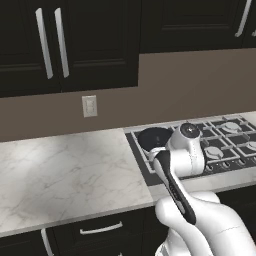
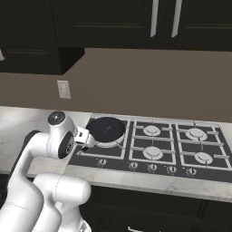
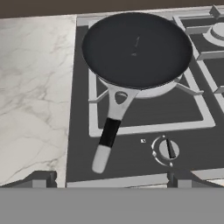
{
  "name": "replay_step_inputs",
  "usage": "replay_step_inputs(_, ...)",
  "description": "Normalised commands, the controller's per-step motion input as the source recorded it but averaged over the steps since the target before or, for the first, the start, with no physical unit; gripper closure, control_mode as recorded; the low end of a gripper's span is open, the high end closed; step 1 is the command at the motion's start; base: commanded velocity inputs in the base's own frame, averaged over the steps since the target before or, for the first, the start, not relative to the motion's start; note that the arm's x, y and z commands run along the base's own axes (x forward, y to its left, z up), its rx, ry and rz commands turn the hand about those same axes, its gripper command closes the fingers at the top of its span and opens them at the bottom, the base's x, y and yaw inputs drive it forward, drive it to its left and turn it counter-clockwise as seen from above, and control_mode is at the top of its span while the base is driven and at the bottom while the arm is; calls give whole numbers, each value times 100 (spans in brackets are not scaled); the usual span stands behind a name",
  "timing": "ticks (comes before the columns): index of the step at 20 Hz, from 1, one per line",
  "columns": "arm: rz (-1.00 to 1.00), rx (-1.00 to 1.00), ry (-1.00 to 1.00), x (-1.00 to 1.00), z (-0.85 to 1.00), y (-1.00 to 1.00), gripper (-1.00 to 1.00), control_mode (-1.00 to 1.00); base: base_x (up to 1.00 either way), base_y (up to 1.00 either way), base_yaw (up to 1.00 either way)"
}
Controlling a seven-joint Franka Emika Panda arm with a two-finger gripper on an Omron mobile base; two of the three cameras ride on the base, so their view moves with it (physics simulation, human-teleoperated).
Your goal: Move the pot and pan from the stove into the sink.
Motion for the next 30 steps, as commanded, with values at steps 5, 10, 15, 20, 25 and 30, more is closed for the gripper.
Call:
replay_step_inputs(5, 0, 0, 0, 19, -34, -3, -100, -100, 0, 0, 0)
replay_step_inputs(10, 0, 0, 0, 3, -54, -5, -100, -100, 0, 0, 0)
replay_step_inputs(15, 0, 0, -1, 1, -67, -9, -100, -100, 0, 0, 0)
replay_step_inputs(20, 0, 0, -5, 0, -55, -3, -100, -100, 0, 0, 0)
replay_step_inputs(25, 0, 1, -10, 0, -62, -1, -100, -100, 0, 0, 0)
replay_step_inputs(30, -1, 3, -12, 0, -62, 5, -100, -100, 0, 0, 0)
